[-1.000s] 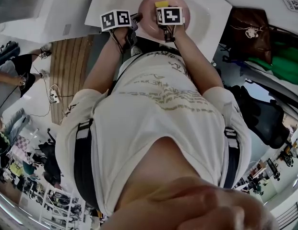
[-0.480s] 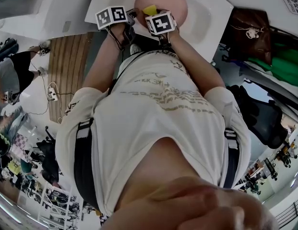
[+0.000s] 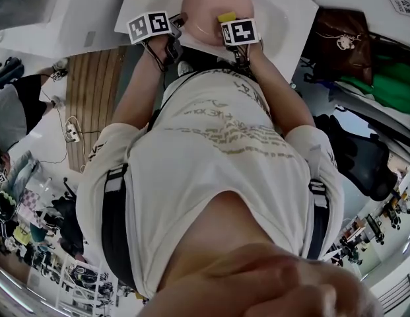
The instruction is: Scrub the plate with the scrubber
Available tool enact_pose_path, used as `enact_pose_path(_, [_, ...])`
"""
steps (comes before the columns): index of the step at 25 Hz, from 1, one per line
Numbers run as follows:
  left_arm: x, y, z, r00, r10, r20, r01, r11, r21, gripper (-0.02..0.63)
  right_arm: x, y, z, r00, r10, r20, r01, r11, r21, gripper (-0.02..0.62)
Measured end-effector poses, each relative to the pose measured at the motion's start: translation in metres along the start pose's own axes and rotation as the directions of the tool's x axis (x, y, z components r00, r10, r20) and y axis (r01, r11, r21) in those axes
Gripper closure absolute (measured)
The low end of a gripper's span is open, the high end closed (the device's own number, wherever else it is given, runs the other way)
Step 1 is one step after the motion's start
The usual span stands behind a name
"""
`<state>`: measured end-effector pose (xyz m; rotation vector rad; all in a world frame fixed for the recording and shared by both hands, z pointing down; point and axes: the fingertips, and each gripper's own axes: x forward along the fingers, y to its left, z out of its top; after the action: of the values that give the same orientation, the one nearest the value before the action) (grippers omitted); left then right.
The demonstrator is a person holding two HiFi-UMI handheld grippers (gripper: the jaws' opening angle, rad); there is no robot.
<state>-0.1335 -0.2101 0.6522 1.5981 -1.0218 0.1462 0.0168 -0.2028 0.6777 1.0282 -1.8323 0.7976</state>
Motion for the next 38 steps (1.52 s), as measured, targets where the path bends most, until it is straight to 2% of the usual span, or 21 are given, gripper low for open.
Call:
enact_pose_path(6, [0.004, -0.008, -0.012, 0.999, -0.022, -0.032, 0.023, 0.999, 0.033, 0.555, -0.001, -0.042, 0.006, 0.998, -0.063, 0.017, 0.060, 0.992, 0.113, 0.356])
enact_pose_path(11, [0.001, -0.011, -0.014, 0.999, -0.033, -0.028, 0.034, 0.999, 0.022, 0.555, -0.005, -0.044, 0.021, 0.996, -0.069, 0.051, 0.061, 0.987, 0.149, 0.356])
enact_pose_path(17, [-0.001, -0.016, -0.015, 0.999, -0.031, -0.028, 0.033, 0.998, 0.055, 0.555, -0.006, -0.007, 0.043, 0.995, -0.035, 0.092, 0.030, 0.998, 0.052, 0.356])
enact_pose_path(21, [0.000, -0.022, -0.015, 1.000, -0.018, -0.021, 0.020, 0.996, 0.091, 0.555, -0.006, 0.024, 0.048, 0.996, 0.019, 0.093, -0.018, 1.000, -0.007, 0.356])
enact_pose_path(27, [0.003, -0.022, -0.012, 1.000, -0.014, 0.003, 0.013, 0.998, 0.060, 0.555, -0.010, 0.062, 0.031, 0.996, 0.087, 0.037, -0.082, 0.989, -0.125, 0.356])
enact_pose_path(31, [0.006, -0.023, -0.009, 0.999, -0.031, 0.016, 0.031, 0.999, 0.029, 0.555, -0.012, 0.072, 0.020, 0.994, 0.104, 0.014, -0.101, 0.984, -0.147, 0.356])
enact_pose_path(38, [0.002, -0.028, -0.003, 0.999, -0.004, 0.041, 0.001, 0.998, 0.067, 0.555, -0.017, 0.047, 0.002, 0.997, 0.068, -0.024, -0.070, 0.992, -0.101, 0.356])
